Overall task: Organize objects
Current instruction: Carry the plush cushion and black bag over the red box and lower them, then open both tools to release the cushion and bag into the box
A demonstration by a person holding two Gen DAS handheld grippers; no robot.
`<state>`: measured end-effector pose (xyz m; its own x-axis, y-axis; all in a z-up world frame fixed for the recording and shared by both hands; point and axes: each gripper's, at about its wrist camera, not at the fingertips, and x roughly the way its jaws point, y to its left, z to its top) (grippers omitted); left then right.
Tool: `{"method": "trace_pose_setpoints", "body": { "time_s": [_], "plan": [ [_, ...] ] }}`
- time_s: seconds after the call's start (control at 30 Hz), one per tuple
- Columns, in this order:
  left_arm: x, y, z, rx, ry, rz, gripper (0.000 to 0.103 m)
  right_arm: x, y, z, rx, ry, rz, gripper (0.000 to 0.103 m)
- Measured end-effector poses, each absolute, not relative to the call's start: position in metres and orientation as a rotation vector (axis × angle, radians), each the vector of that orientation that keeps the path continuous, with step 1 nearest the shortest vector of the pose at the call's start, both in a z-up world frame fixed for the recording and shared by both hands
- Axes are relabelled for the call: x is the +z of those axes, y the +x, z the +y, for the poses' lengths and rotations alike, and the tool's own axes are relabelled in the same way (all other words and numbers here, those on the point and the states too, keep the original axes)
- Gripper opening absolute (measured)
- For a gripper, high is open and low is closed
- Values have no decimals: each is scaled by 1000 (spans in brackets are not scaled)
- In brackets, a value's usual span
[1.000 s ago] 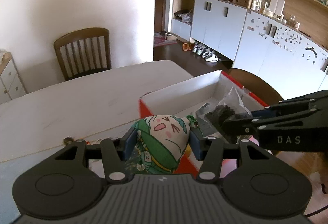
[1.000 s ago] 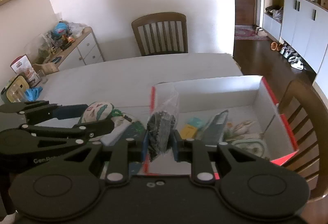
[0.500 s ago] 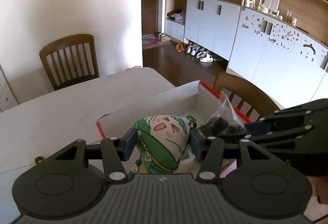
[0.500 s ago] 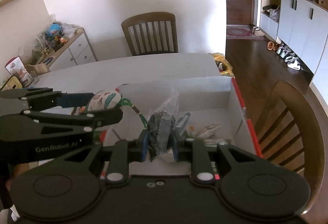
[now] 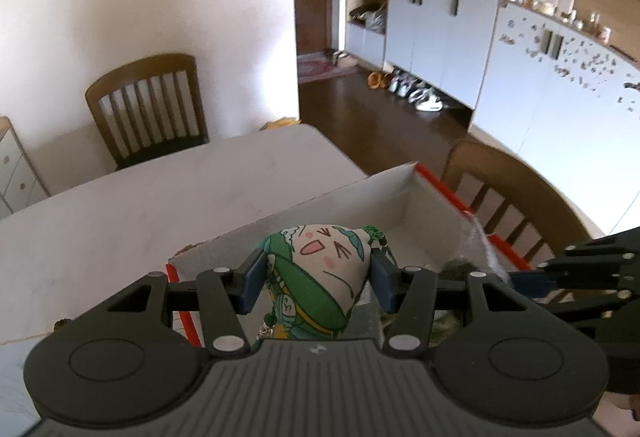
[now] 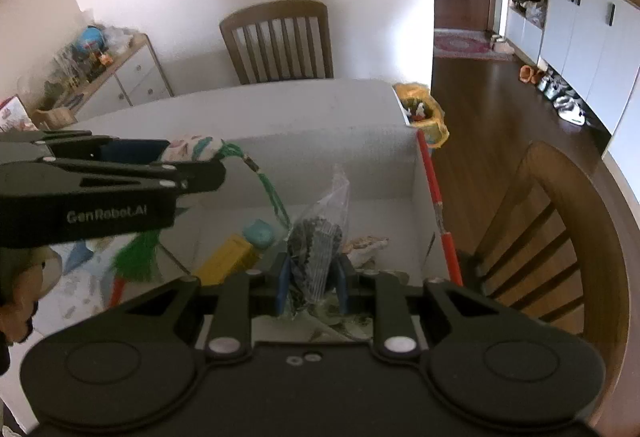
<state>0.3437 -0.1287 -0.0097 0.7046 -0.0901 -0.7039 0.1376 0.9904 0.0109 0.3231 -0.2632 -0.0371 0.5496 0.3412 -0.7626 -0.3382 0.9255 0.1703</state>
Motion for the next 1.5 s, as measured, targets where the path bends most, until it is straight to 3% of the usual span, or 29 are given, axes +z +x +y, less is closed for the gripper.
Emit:
{"method": "trace_pose_setpoints", "body": {
  "time_s": [0.47, 0.9, 1.33, 1.5],
  "plan": [
    [-72, 373, -122, -47, 120, 952, 54, -78, 357, -267, 399, -30, 964, 22],
    [-98, 375, -127, -41, 181, 1019, 54, -96, 365, -259, 421, -79, 1001, 23],
    [-102, 372, -137, -41, 227, 1011, 56, -94, 361, -261, 412, -97, 1005, 32],
    [-101, 367, -139, -62, 218, 1005, 60, -87, 354, -264, 418, -94, 990, 41]
  ]
}}
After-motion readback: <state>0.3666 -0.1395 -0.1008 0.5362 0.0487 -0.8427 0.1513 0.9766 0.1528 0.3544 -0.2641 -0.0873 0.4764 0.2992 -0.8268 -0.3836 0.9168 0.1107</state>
